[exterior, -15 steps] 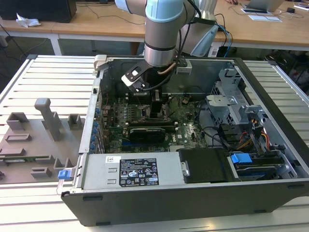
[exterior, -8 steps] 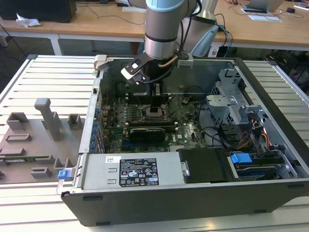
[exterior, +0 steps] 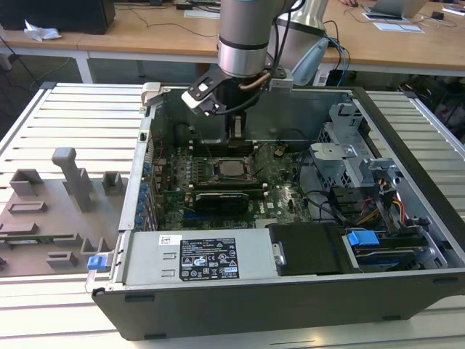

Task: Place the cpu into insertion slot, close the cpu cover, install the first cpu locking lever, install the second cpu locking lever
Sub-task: 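Place the cpu into insertion slot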

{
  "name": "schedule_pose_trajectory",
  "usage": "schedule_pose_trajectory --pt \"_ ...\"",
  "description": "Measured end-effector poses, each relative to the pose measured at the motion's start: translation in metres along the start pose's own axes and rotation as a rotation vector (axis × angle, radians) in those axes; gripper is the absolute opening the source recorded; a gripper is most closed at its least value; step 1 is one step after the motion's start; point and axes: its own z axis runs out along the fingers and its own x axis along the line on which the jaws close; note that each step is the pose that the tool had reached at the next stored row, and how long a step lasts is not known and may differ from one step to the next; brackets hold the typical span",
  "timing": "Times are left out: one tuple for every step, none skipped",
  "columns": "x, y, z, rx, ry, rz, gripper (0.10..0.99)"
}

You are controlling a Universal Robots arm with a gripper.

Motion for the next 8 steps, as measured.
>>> schedule_pose_trajectory --pt "0.0 0.0 -0.0006 0.0 0.0 0.0 0.106" --pt "0.0 -0.0001 -0.0016 0.0 0.0 0.0 0.106" --pt "-0.0001 -0.0001 -0.0021 0.0 -0.0001 0.0 0.106" --pt "-0.0001 -0.0001 -0.0026 0.0 0.0001 0.0 0.106" --pt "-0.0001 -0.0001 -0.0041 0.0 0.0 0.0 0.106" --pt "-0.0001 -0.0001 -0.0057 0.0 0.0 0.0 0.106" --pt "-0.0002 -0.0002 -0.0079 0.0 0.0 0.0 0.106" --pt "-0.0003 -0.0002 -0.0096 0.0 -0.0001 0.0 0.106"
